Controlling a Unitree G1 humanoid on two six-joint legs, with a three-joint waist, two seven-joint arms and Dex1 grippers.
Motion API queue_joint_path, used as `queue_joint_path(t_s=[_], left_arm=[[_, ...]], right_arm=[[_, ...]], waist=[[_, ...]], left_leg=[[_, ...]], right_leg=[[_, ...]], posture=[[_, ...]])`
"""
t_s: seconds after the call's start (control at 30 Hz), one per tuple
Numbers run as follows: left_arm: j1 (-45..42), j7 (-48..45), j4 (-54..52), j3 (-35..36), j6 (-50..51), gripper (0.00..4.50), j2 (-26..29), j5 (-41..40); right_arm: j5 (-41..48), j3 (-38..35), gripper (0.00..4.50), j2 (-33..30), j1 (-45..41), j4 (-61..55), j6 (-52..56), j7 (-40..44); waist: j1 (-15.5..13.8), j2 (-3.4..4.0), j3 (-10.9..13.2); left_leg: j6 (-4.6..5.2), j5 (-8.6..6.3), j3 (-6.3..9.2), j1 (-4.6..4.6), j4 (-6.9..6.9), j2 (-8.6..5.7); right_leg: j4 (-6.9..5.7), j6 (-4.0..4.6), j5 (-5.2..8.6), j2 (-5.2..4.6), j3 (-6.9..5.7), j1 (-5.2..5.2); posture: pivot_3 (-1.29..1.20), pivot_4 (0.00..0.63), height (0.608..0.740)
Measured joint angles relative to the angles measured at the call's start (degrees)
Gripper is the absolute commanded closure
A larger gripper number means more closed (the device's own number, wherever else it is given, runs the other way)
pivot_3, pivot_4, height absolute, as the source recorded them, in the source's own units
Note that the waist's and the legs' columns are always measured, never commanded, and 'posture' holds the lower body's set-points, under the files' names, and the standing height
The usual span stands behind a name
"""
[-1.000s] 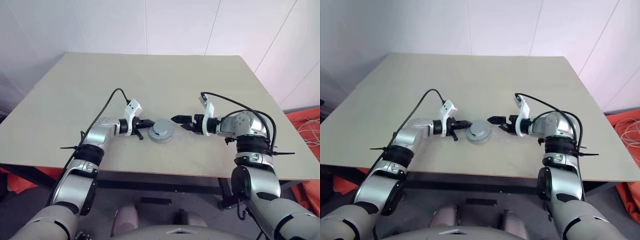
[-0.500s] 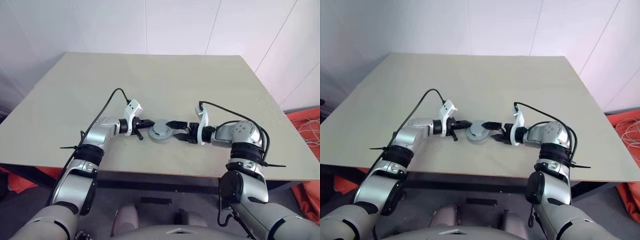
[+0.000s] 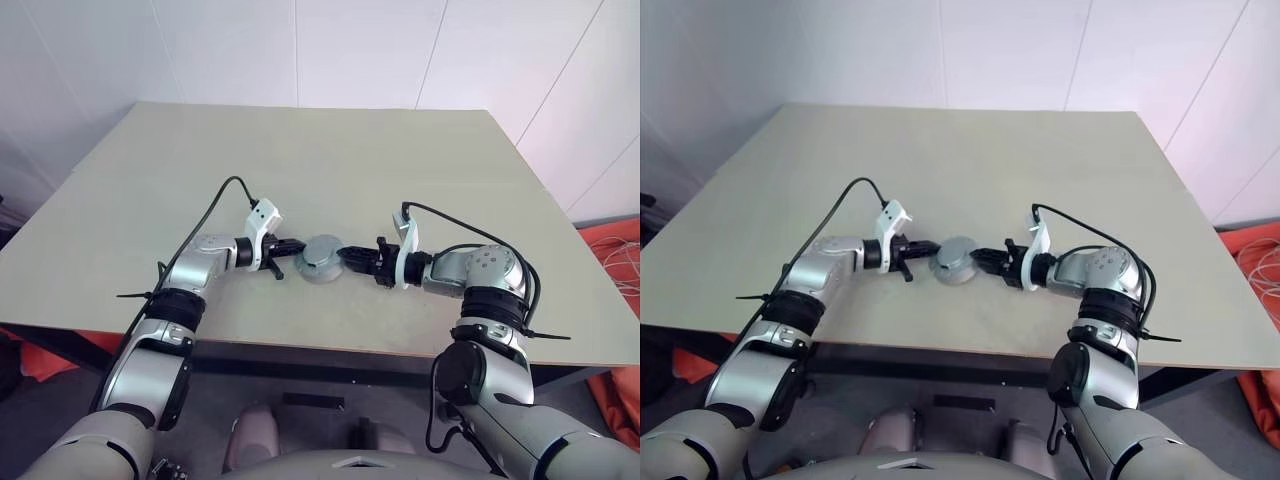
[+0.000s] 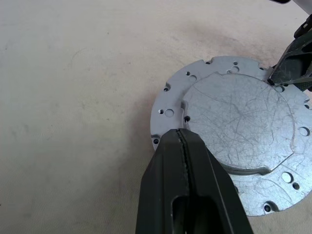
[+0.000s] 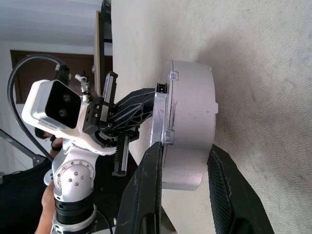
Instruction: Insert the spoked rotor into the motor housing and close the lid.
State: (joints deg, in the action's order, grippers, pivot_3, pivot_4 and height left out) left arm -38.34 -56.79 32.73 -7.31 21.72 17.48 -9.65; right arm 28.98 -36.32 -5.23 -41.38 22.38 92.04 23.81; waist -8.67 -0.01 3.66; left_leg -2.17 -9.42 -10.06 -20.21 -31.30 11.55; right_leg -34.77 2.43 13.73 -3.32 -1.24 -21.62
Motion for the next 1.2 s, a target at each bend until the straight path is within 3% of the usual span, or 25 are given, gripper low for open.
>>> queue_joint_path(t_s=[0.33,0.47,0.63,0.83,1.1,1.2], left_arm=[[1.0,4.9,0.2,5.4,2.0,4.50,-2.2,-2.9],[1.3,17.3,-0.1,14.8,12.0,4.50,-2.4,-7.3],[5.7,16.9,-4.3,20.7,21.7,4.50,-0.7,-14.6],[10.8,16.5,-13.7,28.4,29.9,2.71,-2.9,-27.4],[11.3,21.0,-13.3,34.0,38.1,0.18,-5.1,-36.5],[10.4,23.8,-11.1,37.9,43.9,0.16,-6.1,-42.1]], right_arm=[[0.5,-1.0,3.42,1.0,0.1,-0.9,0.2,-0.5],[0.9,-1.3,3.42,1.4,0.1,-1.3,0.2,-0.4],[1.1,-1.6,3.42,1.7,0.1,-2.2,0.2,-0.4],[2.8,-1.6,3.42,2.3,-0.4,-2.7,0.2,-0.4],[6.4,-2.2,3.42,2.0,-1.4,-3.2,0.2,-0.5],[8.0,-2.2,3.42,2.0,-1.8,-3.4,0.2,-1.0]], waist=[[0.1,0.01,0.0],[0.2,0.01,0.0],[-0.1,0.01,0.0],[-0.1,0.01,0.0],[-0.1,0.01,0.0],[-0.1,0.01,0.0]], left_leg=[[-0.07,0.05,0.00,-0.15,0.00,0.02],[-0.15,0.11,0.06,-0.85,-0.15,0.07],[-0.13,0.10,0.02,-1.26,-0.20,0.04],[-0.12,0.09,0.01,-1.45,-0.44,0.04],[-0.13,0.09,0.04,-1.42,-0.94,0.10],[-0.14,0.10,0.04,-1.41,-0.97,0.11]], right_leg=[[-0.09,0.01,-0.01,0.02,0.00,-0.23],[-0.30,-0.17,-0.17,0.10,-0.10,-0.86],[-0.32,-0.17,-0.17,0.10,-0.22,-1.14],[-0.44,-0.15,-0.17,0.09,-0.36,-1.19],[-0.76,-0.15,-0.17,0.08,-0.31,-1.13],[-0.83,-0.15,-0.17,0.09,-0.30,-1.14]], posture=[[0.00,0.000,0.740],[0.00,0.000,0.740],[0.00,0.000,0.740],[0.00,0.000,0.740],[0.00,0.000,0.740],[0.00,0.000,0.740]])
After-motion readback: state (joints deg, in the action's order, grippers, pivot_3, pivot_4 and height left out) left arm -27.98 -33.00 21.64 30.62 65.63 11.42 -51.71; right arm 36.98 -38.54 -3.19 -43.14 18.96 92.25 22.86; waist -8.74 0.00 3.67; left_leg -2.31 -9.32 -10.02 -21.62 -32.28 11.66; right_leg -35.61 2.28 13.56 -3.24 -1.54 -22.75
